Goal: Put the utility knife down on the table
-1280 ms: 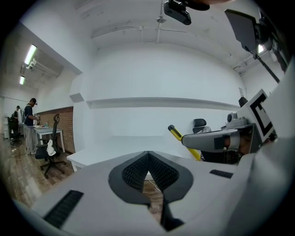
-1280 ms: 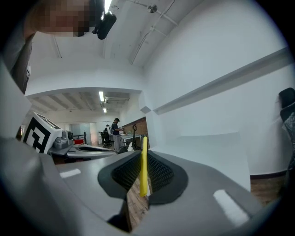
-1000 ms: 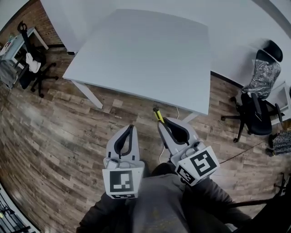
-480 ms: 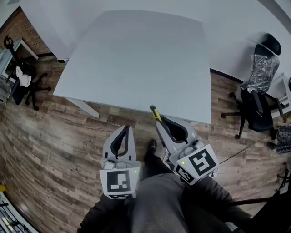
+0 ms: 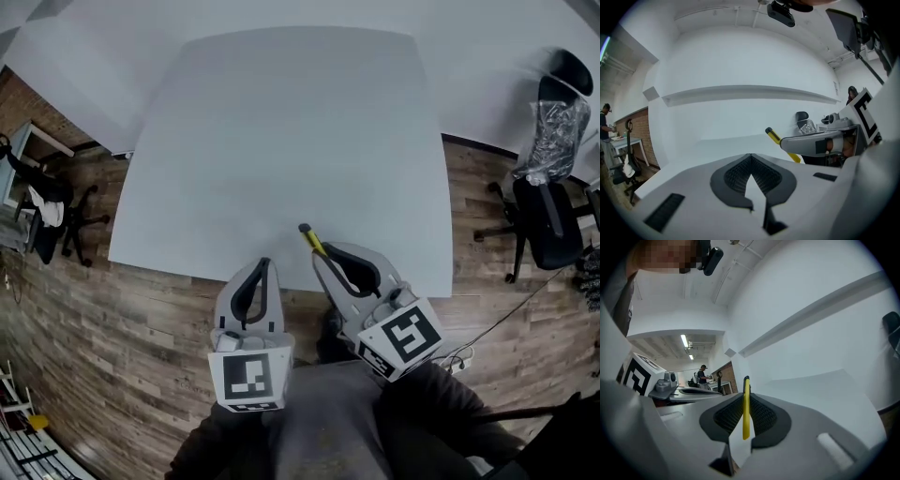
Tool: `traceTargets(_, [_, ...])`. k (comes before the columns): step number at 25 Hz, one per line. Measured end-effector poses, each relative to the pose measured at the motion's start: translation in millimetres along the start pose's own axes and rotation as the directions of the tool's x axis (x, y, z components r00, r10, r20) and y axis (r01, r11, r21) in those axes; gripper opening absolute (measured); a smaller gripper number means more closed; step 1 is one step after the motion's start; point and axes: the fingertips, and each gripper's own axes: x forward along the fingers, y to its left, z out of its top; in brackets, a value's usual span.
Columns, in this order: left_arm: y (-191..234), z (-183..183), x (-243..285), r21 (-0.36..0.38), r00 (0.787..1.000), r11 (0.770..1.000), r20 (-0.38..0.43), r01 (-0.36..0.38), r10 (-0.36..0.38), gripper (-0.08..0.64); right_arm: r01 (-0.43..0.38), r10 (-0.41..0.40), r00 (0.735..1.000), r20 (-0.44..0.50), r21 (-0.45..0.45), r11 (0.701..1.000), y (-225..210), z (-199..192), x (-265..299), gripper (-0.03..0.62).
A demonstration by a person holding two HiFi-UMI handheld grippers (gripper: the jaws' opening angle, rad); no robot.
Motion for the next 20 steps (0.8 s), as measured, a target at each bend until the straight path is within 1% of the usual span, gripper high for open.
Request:
traceTargets(6, [18,21,41,-0.007,1.0,1.0,-0.014,0.0,0.0,0.002,0.008,-0.007,1.0,-0.003,0.01,1.0,-33,20,33,0.041])
traceTargets(10, [41,20,68,-0.007,1.0,1.0,-0.022,0.006,-0.006,0.002,0.029,-0.029,0.999,-0.02,0.018,0.999,-51,17,62,0.041])
traceTargets(15, [72,19,111,-0.021,0.998,0.999,-0.027,0.048,-0.049,0.002,0.071,-0.07,0.996,-0.058,0.012,0.997,-72,12,106,0.042])
traceTargets(18, [86,27,141,-0.039,0.997,0.997,-0.004,0.071,-0.071,0.002,0.093,-0.092,0.993,-0.075,0.013,0.996,-87,15,129,0.041])
traceTargets(20, [92,32,159,-0.028,0.995,0.994,-0.006,0.102,-0.102,0.002,0.113,-0.111,0.99,-0.084,0.015,0.993,-97,16,143,0.041])
